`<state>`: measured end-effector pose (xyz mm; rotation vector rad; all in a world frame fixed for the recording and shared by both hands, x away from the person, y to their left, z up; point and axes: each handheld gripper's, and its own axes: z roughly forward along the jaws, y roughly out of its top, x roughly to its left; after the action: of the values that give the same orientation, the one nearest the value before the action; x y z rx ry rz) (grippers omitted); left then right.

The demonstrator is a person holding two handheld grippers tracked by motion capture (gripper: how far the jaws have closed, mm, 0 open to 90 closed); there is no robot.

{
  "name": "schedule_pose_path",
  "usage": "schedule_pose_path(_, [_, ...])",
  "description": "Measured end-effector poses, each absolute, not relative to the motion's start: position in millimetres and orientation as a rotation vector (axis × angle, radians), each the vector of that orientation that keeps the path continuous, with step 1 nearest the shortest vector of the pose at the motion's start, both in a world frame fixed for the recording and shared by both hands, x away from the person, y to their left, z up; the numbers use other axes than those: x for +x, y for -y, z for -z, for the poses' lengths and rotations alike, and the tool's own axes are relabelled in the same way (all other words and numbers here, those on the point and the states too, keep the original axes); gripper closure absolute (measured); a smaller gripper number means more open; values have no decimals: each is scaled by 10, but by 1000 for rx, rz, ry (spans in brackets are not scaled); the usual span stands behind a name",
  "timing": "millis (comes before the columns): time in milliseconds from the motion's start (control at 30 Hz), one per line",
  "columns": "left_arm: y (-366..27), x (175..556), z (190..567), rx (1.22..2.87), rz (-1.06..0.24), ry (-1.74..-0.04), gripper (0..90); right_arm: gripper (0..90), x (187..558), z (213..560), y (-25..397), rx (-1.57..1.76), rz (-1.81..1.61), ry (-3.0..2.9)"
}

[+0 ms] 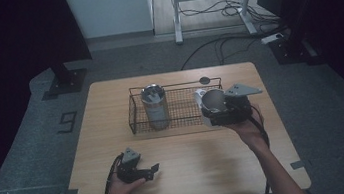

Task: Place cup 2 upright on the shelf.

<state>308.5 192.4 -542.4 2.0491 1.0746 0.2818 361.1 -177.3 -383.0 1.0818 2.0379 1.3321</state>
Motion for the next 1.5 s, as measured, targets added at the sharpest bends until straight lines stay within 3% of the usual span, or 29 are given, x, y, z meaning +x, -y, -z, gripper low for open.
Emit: schedule_pose_path(1500, [-1919,3074,5418,2049,-279,-1071,107,61,4093,3743,1672,1103,-1282,-2051])
